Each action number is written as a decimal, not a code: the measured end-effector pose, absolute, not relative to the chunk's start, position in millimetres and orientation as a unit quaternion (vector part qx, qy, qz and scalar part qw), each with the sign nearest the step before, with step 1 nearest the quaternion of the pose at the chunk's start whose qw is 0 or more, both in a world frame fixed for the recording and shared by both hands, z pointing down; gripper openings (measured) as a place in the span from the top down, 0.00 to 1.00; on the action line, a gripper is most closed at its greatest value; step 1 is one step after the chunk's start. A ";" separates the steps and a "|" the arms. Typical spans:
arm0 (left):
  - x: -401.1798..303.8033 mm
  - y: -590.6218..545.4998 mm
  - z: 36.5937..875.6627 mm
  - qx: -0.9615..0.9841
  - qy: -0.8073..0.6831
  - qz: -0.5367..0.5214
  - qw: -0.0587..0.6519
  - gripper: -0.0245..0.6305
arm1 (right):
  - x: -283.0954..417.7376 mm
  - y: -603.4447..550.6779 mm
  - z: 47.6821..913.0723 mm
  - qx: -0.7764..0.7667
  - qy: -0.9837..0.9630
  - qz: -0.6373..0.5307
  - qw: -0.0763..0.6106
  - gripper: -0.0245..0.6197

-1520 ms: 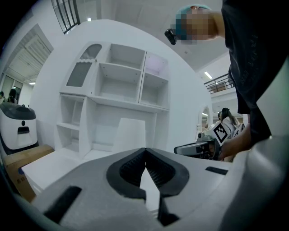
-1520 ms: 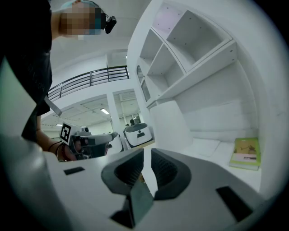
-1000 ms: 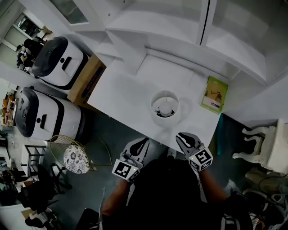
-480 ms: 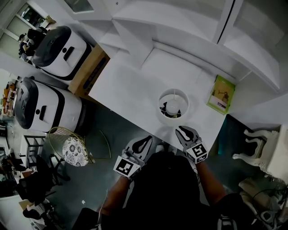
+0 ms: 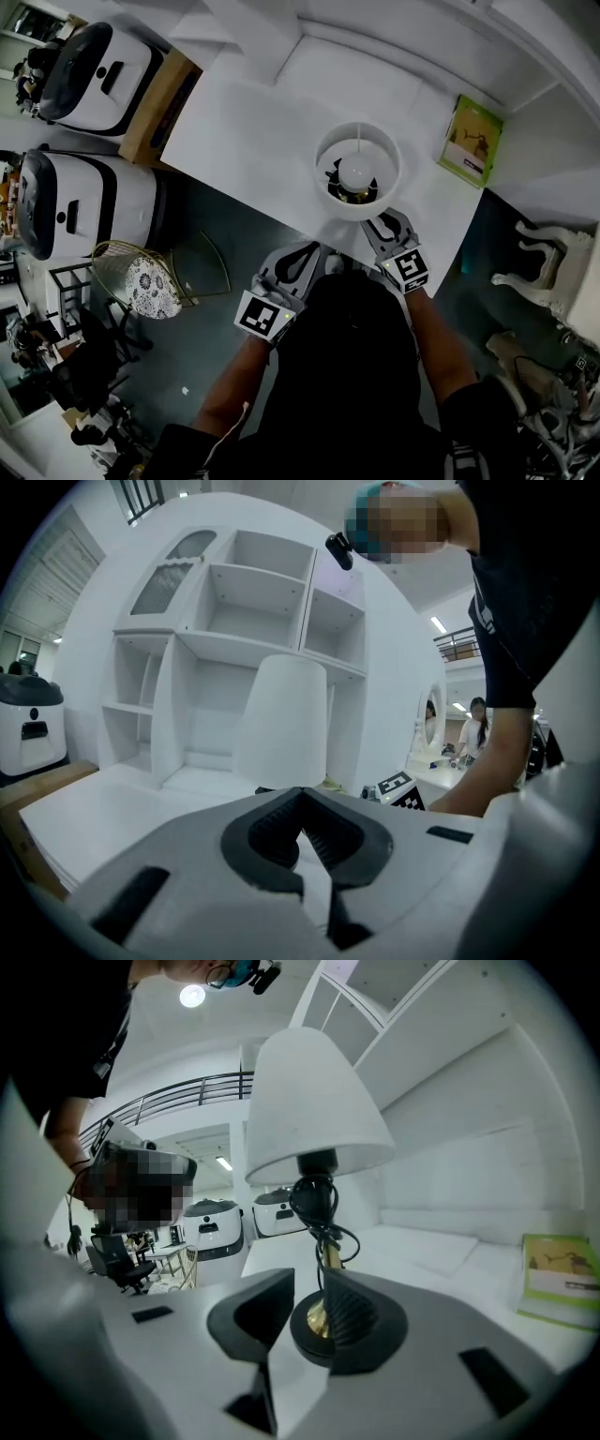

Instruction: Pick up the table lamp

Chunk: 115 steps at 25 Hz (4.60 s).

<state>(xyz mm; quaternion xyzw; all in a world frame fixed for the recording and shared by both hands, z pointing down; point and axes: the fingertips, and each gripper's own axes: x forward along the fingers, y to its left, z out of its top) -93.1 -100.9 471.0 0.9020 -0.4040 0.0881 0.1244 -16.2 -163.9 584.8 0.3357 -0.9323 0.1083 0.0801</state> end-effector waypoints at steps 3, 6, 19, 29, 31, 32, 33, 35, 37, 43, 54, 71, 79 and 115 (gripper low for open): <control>-93.7 -102.8 478.8 0.901 -0.403 0.083 0.139 0.93 | -18.8 -167.5 594.7 0.334 -0.933 0.101 0.091 0.83; -99.0 -109.2 483.3 0.900 -0.409 0.084 0.127 0.93 | -24.2 -172.7 598.4 0.332 -0.934 0.093 0.093 0.80; -94.6 -90.5 504.2 0.892 -0.415 0.089 0.154 0.93 | -39.1 -196.4 619.5 0.331 -0.934 0.075 0.114 0.72; -104.8 -90.0 506.7 0.892 -0.419 0.083 0.145 0.93 | -54.8 -216.9 618.4 0.325 -0.938 0.050 0.110 0.71; -104.1 -88.5 506.0 0.895 -0.415 0.086 0.142 0.93 | -57.7 -219.3 618.7 0.325 -0.939 0.044 0.104 0.71; -103.0 -87.8 506.1 0.895 -0.412 0.090 0.142 0.93 | -58.4 -220.5 619.1 0.326 -0.939 0.043 0.102 0.71; -101.7 -87.4 506.2 0.896 -0.410 0.093 0.142 0.93 | -58.9 -221.6 619.5 0.327 -0.939 0.042 0.099 0.71; -99.6 -87.5 505.7 0.898 -0.407 0.095 0.140 0.93 | -59.1 -223.3 619.7 0.331 -0.938 0.039 0.095 0.71; -98.0 -87.9 504.6 0.896 -0.409 0.091 0.145 0.93 | -58.0 -224.7 619.4 0.337 -0.936 0.035 0.092 0.71; -94.1 -85.9 509.4 0.892 -0.406 0.113 0.164 0.93 | -59.3 -225.8 619.4 0.344 -0.934 0.026 0.092 0.71; -83.3 -81.4 518.1 0.896 -0.391 0.131 0.167 0.93 | -61.9 -236.1 617.2 0.338 -0.936 0.017 0.095 0.67; -79.8 -88.7 521.8 0.902 -0.372 0.155 0.155 0.93 | -69.7 -236.8 612.8 0.320 -0.942 -0.011 0.104 0.77; -79.5 -85.1 524.0 0.902 -0.372 0.156 0.157 0.93 | -68.7 -234.0 611.4 0.320 -0.942 0.017 0.102 0.79; -68.9 -73.4 523.2 0.902 -0.370 0.141 0.173 0.93 | -56.5 -228.3 614.5 0.322 -0.940 0.068 0.092 0.78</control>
